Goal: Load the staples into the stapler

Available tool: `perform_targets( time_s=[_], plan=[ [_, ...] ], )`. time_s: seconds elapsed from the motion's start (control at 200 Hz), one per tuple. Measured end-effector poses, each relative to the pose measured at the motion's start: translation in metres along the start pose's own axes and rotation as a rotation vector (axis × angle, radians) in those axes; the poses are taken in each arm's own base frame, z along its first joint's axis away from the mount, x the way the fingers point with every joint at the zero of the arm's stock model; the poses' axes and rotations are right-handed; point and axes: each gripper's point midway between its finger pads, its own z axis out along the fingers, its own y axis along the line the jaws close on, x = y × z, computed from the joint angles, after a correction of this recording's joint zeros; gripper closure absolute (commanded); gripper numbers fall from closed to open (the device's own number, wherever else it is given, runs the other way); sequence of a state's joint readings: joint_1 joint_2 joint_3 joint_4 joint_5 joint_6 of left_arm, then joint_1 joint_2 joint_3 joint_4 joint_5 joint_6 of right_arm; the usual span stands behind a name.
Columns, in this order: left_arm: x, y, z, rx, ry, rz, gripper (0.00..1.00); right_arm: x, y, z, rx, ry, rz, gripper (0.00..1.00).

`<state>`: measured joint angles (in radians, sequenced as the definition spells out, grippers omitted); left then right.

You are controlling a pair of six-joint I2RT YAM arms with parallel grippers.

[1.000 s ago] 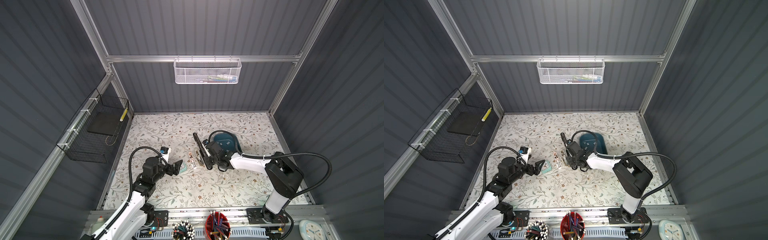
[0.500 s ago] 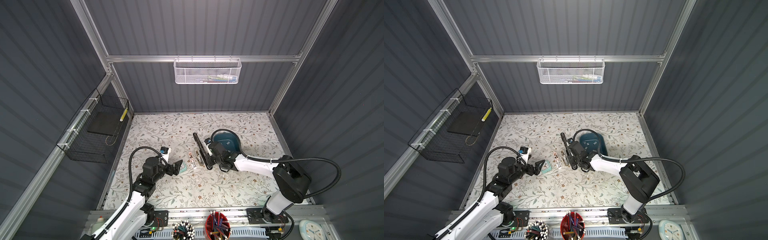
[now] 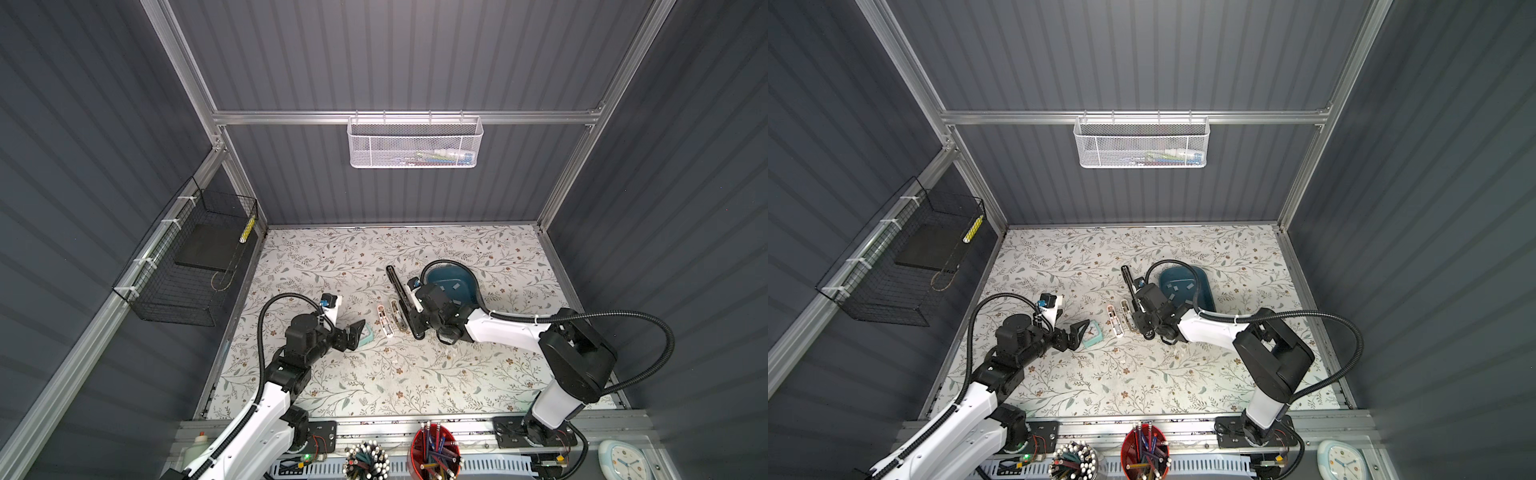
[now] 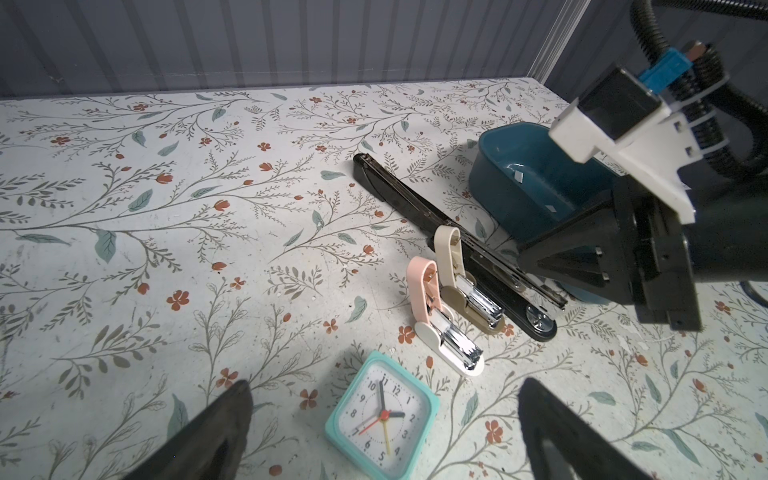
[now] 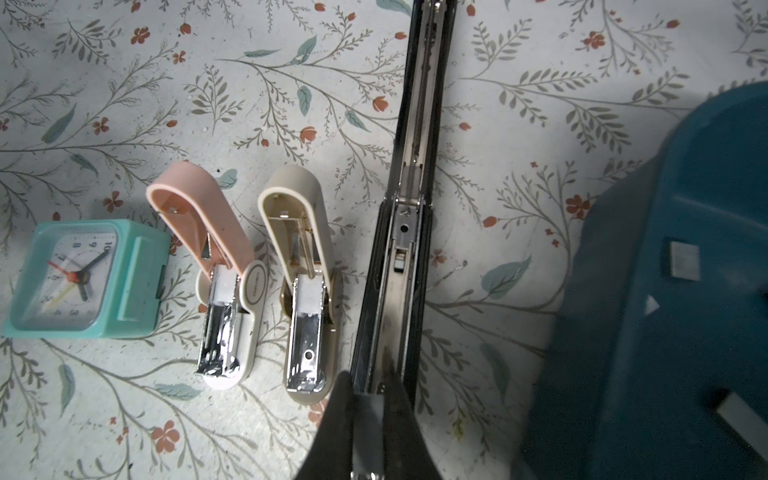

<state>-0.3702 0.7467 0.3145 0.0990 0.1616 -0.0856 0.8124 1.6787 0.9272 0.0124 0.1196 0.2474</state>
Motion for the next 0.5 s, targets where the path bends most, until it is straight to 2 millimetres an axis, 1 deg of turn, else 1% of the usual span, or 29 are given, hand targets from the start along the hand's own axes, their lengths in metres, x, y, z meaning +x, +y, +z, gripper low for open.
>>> perform_targets(
  time_s=[0.295, 0.495],
  plan=[
    [0.0000, 0.0000, 0.0000, 0.000, 0.000, 0.000, 0.00, 0.0019, -0.0004, 0.0007, 0.001, 0.002, 0.000, 1.00],
    [0.0000, 0.0000, 0.0000, 0.000, 0.000, 0.000, 0.00, 0.0075, -0.0015, 0.0063, 0.004, 0.017, 0.006, 1.00]
  ],
)
